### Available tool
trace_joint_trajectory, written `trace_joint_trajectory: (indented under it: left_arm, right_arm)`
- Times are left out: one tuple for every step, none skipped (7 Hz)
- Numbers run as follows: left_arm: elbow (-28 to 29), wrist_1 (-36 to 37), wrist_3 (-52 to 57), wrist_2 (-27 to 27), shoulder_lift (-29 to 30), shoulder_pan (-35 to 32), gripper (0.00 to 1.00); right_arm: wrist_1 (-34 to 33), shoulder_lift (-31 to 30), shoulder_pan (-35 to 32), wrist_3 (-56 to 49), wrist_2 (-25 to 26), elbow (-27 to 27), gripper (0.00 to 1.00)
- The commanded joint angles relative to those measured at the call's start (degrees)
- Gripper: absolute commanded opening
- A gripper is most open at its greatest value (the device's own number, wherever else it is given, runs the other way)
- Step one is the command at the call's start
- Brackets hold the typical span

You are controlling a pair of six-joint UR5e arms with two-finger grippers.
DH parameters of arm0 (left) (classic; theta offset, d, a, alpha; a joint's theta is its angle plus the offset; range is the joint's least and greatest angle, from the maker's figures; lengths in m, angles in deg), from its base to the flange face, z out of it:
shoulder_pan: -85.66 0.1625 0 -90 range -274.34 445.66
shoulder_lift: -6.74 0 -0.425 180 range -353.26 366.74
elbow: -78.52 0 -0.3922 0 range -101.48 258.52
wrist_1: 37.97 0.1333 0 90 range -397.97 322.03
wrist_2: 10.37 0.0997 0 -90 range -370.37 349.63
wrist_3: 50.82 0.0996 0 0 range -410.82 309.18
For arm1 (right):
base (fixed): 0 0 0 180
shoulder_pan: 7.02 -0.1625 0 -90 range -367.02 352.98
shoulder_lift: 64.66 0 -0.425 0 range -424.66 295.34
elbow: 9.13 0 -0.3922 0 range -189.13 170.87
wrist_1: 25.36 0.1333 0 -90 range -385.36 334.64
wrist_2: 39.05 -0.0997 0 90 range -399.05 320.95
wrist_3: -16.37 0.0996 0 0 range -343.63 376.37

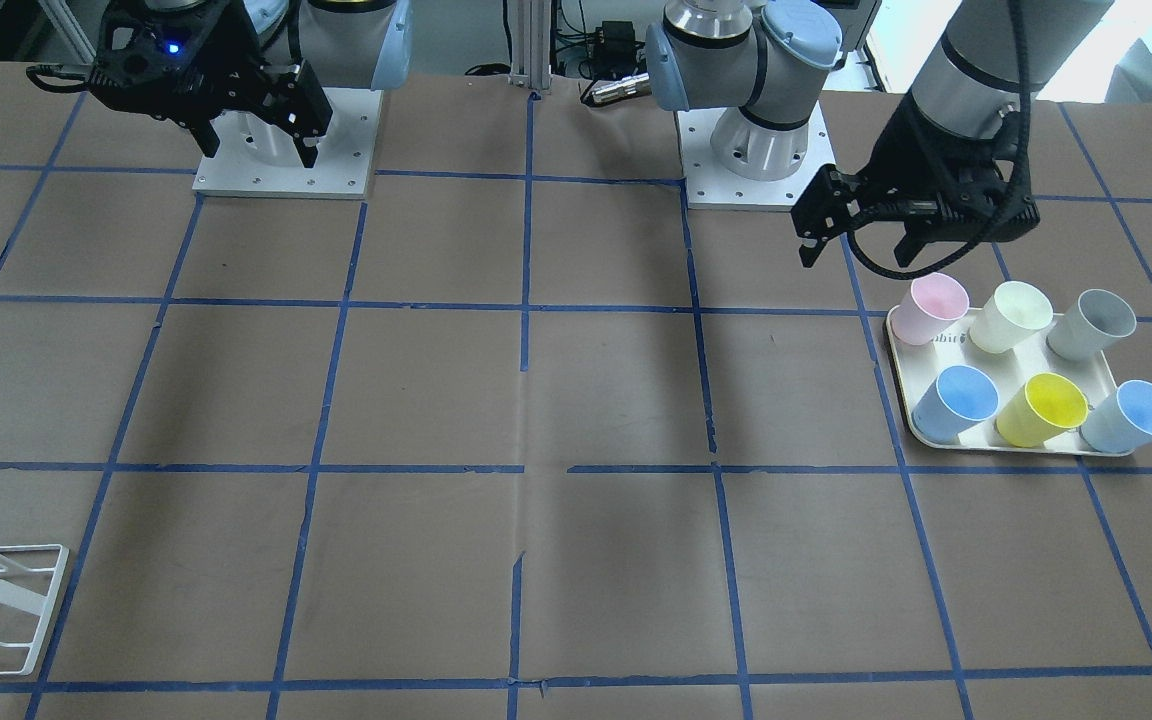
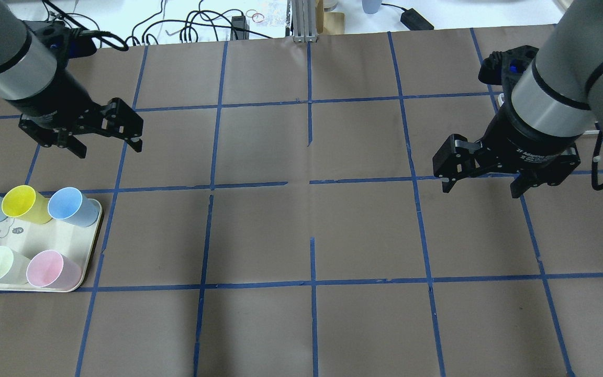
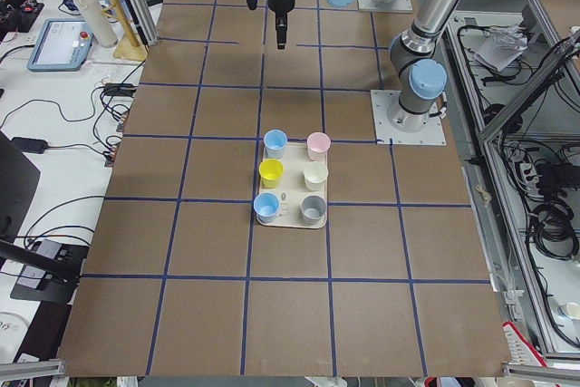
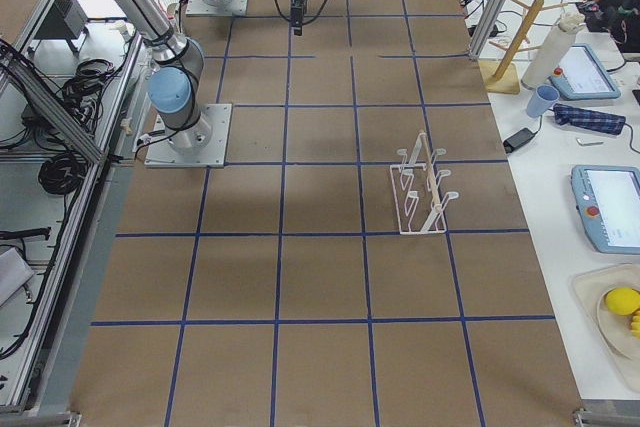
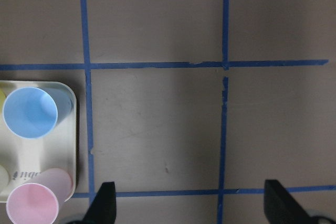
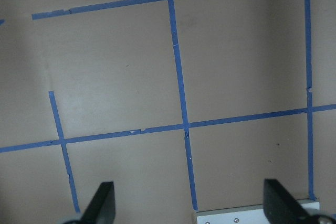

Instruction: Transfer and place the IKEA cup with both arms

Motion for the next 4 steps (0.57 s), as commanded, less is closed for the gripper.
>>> trace_joint_trajectory:
  left_arm:
    - [7.0, -7.3, -4.5, 2.8, 1.0, -5.5, 1.0]
    - [6.8, -7.0, -4.4, 3.4, -0.5, -5.9, 1.0]
    - [6.0, -7.3, -3.3, 3.4, -0.4, -5.1, 1.0]
    - [6.3, -3.9, -3.7, 3.1, 1.6, -5.0, 1.0]
  right_arm:
    - [-0.3, 0.3, 0.1, 0.0, 0.1, 0.2, 1.0]
    - [-0.4, 0.3, 0.1, 0.0, 0.6, 0.2, 1.0]
    - [-0.2, 0.1, 0.1, 0.0, 0.7, 0.2, 1.0]
    - [-0.4, 0.0, 0.1, 0.0, 0.4, 0.0, 1.0]
